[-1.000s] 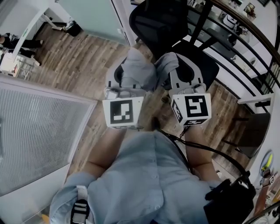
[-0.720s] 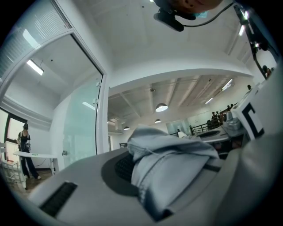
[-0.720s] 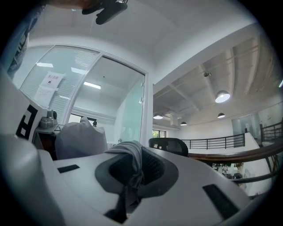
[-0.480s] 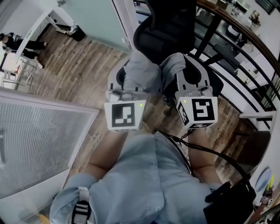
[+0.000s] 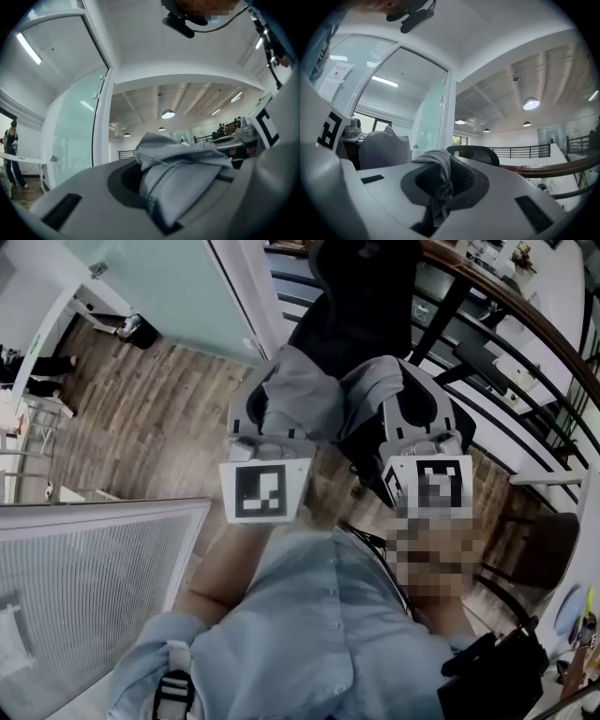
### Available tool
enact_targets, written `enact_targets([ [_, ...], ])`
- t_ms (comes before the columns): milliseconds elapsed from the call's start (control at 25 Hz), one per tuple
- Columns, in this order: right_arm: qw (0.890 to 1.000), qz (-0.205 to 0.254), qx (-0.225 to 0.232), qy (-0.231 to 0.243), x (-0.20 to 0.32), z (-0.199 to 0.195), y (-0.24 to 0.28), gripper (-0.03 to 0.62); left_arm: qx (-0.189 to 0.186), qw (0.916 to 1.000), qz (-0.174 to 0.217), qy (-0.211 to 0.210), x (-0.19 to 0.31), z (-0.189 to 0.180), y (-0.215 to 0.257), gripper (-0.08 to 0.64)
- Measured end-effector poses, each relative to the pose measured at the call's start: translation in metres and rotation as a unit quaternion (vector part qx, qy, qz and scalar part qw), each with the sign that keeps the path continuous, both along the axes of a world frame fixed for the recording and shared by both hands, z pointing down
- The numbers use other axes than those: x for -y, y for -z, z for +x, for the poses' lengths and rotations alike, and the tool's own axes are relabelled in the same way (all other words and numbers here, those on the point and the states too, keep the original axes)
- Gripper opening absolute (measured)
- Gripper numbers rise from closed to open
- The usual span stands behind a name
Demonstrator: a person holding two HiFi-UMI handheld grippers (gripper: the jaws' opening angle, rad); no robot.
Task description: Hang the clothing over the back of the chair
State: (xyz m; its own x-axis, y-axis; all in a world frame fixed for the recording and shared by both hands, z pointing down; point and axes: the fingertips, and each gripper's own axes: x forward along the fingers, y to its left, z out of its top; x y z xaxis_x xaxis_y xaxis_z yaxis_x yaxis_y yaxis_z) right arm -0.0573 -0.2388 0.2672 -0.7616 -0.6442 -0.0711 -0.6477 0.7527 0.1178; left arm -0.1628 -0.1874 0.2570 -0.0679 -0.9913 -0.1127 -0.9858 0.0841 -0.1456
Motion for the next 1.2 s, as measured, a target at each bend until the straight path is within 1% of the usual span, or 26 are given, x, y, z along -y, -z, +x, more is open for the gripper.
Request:
enact_targets([
  [120, 1.0, 0.001, 0.004, -0.008, 0.016, -0.019, 0.013, 0.025, 0.002, 0.9998, -0.001, -0.018, 0.022, -0.018, 0.01, 0.021],
  [240, 1.0, 0.003, 0.023, -0.002, 0.03, -0.034, 0.037, 0.025, 0.003, 0.9993, -0.003, -0.037, 0.046, -0.034, 0.026, 0.021],
  [400, 0.999, 0.028, 0.029, 0.007, 0.046, -0.053, 0.082, 0.025, 0.002, 0.9976, 0.023, -0.066, 0.069, -0.053, 0.067, 0.02],
  [520, 0.998, 0.05, 0.033, -0.006, 0.067, -0.067, 0.121, 0.025, 0.001, 0.995, 0.044, -0.09, 0.091, -0.072, 0.105, 0.021],
  [640, 0.997, 0.061, 0.04, -0.02, 0.084, -0.08, 0.146, 0.025, 0.009, 0.9911, 0.068, -0.114, 0.112, -0.09, 0.132, 0.021],
  [720, 0.996, 0.067, 0.044, -0.031, 0.092, -0.079, 0.153, 0.025, 0.009, 0.9887, 0.077, -0.128, 0.122, -0.091, 0.143, 0.021],
  [880, 0.995, 0.077, 0.05, -0.048, 0.101, -0.058, 0.152, 0.025, 0.015, 0.9841, 0.095, -0.149, 0.136, -0.078, 0.146, 0.021],
  [960, 0.994, 0.076, 0.051, -0.054, 0.114, -0.059, 0.159, 0.025, 0.017, 0.9828, 0.097, -0.156, 0.148, -0.083, 0.154, 0.021],
  [1120, 0.994, 0.075, 0.049, -0.063, 0.15, -0.068, 0.188, 0.025, 0.031, 0.9818, 0.108, -0.153, 0.183, -0.105, 0.187, 0.021],
  [1200, 0.994, 0.078, 0.051, -0.064, 0.167, -0.065, 0.197, 0.025, 0.029, 0.9806, 0.115, -0.156, 0.2, -0.107, 0.2, 0.021],
])
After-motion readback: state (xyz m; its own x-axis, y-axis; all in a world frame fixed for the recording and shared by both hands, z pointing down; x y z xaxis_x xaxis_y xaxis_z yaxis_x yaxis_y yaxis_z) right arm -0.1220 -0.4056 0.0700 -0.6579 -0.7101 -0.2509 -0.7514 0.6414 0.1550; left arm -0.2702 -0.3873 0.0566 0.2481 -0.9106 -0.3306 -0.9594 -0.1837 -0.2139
